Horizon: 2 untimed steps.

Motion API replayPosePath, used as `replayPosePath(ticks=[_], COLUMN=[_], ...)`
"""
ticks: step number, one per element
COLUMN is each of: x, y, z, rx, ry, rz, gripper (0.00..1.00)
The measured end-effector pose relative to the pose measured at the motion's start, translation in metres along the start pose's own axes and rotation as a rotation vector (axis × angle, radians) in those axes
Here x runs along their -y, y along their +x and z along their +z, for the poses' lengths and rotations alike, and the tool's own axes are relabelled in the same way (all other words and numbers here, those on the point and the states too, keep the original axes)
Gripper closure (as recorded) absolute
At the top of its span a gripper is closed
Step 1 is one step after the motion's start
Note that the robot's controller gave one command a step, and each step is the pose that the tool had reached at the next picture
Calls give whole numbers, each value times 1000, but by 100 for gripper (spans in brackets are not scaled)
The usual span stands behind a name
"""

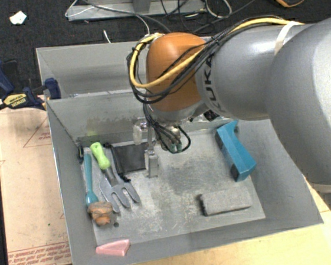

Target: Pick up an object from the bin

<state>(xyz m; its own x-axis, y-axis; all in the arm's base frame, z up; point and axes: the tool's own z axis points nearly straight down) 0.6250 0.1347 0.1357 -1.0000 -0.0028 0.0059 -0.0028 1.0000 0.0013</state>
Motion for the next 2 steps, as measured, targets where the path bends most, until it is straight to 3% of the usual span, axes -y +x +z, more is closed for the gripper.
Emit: replayPosePath(ticks=[2], x=[6], y=[-6], z=[6], rx=[13], ry=[-4], rz=[27], gripper=[0])
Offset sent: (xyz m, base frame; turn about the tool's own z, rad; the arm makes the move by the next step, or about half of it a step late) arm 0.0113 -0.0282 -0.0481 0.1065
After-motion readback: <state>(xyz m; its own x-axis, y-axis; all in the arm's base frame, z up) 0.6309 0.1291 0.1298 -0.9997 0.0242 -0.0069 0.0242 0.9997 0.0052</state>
